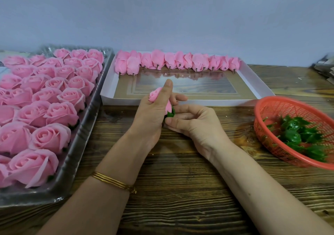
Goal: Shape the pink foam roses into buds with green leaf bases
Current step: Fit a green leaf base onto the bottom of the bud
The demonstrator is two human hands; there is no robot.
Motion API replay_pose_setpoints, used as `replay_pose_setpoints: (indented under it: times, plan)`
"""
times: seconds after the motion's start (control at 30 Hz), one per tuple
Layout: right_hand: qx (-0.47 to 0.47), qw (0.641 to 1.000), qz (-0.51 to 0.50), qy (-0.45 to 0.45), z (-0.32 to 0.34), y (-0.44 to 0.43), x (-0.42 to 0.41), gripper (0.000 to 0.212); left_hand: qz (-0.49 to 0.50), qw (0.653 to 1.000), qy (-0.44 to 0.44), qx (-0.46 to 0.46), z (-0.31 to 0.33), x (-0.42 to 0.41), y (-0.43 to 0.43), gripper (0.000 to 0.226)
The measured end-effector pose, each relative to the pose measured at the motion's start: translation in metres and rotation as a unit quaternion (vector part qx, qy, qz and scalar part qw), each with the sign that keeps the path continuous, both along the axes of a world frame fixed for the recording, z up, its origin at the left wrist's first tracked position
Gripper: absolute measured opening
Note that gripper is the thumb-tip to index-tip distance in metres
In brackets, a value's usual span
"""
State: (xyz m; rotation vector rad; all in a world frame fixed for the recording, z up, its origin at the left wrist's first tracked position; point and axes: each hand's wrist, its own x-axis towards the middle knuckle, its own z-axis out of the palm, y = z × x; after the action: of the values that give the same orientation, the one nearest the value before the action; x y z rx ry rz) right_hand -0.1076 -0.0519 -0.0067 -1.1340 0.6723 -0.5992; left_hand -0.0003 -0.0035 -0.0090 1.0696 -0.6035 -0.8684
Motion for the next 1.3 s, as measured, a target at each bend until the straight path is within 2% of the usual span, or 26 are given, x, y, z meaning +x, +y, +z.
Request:
replay_pose_setpoints:
  times: [0.13,0.3,0.5,0.67,0.97,1.13,1.3]
  plan:
    - [0.052,0.998,0.000,-0.019,0.001,0.000,0.001,0.032,-0.003,1.000,-0.003,-0.002,0.000,0.000,0.000,0.046]
    - [0.107,0.993,0.023,-0.042,0.003,-0.002,0.000,0.025,0.013,1.000,-0.009,0.002,0.000,0.000,-0.001,0.048]
    - [0.141,0.988,0.012,-0.054,0.003,0.000,0.001,0.021,0.019,1.000,-0.018,0.006,0.001,-0.001,-0.001,0.046]
    - [0.157,0.987,0.016,-0.037,0.005,-0.002,0.000,0.027,0.010,1.000,-0.024,0.015,0.000,-0.001,0.000,0.048]
    - [0.138,0.989,-0.025,-0.049,0.003,0.004,0.004,0.020,0.041,0.999,-0.017,0.017,0.001,-0.001,-0.001,0.054]
    - [0.105,0.991,-0.059,-0.054,0.000,0.007,0.008,0.027,0.044,0.999,-0.019,0.018,0.000,-0.001,-0.003,0.056]
    - [0.098,0.992,-0.059,-0.056,0.000,0.008,0.008,0.023,0.036,0.999,-0.031,0.019,0.000,-0.002,-0.003,0.056]
